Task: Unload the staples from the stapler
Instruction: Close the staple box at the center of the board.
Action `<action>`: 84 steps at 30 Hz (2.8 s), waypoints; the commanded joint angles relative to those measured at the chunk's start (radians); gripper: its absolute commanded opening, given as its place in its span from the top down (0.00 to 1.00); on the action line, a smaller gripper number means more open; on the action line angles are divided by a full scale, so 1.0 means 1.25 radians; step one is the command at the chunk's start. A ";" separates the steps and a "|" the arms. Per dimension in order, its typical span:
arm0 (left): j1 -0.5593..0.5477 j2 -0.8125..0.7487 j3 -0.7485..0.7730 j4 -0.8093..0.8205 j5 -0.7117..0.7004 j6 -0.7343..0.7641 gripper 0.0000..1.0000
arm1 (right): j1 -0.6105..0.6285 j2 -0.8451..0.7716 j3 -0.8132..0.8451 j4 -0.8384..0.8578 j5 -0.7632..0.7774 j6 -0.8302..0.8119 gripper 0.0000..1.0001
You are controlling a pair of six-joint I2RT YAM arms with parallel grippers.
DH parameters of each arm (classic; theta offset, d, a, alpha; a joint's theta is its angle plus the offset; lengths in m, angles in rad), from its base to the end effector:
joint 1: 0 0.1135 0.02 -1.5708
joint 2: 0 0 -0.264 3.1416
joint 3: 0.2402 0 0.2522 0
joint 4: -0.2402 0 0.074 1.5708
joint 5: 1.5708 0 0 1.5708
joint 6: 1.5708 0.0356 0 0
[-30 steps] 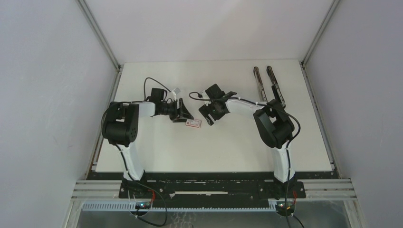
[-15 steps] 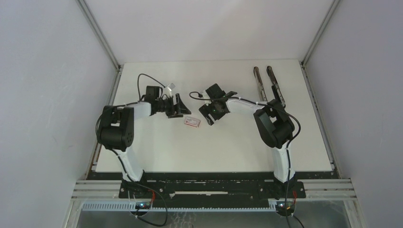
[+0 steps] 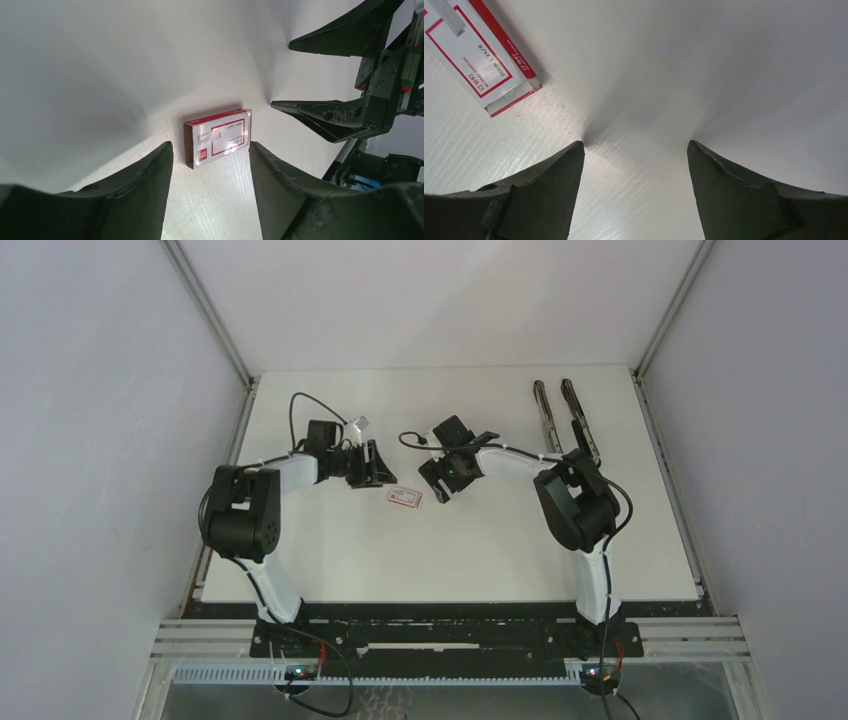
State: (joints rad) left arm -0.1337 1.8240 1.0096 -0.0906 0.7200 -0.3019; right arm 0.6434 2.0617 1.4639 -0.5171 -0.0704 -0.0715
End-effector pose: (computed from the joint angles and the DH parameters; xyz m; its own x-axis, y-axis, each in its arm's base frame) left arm 0.3538 -0.0713 0.1529 -0.8940 -0.1053 -0.4356 0.2494 0.6907 -0.6788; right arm 0.3417 0.2593 0.1597 -0.6720 -0.5929 -0.4437 -0.6729 0.7390 0.0315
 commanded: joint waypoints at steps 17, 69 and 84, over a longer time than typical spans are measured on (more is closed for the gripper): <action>-0.042 0.009 -0.012 -0.048 -0.030 0.037 0.49 | 0.059 0.055 0.070 -0.016 0.010 0.093 0.25; -0.104 0.070 0.033 -0.010 0.030 -0.004 0.45 | -0.015 0.081 0.118 -0.018 -0.023 0.093 0.25; -0.152 0.131 0.124 0.028 0.003 -0.067 0.45 | -0.159 -0.074 -0.024 0.000 0.070 0.019 0.25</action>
State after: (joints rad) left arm -0.2836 1.9717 1.1187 -0.0761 0.7467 -0.3630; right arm 0.4870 2.0575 1.4609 -0.5194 -0.0216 -0.0128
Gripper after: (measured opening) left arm 0.551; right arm 0.750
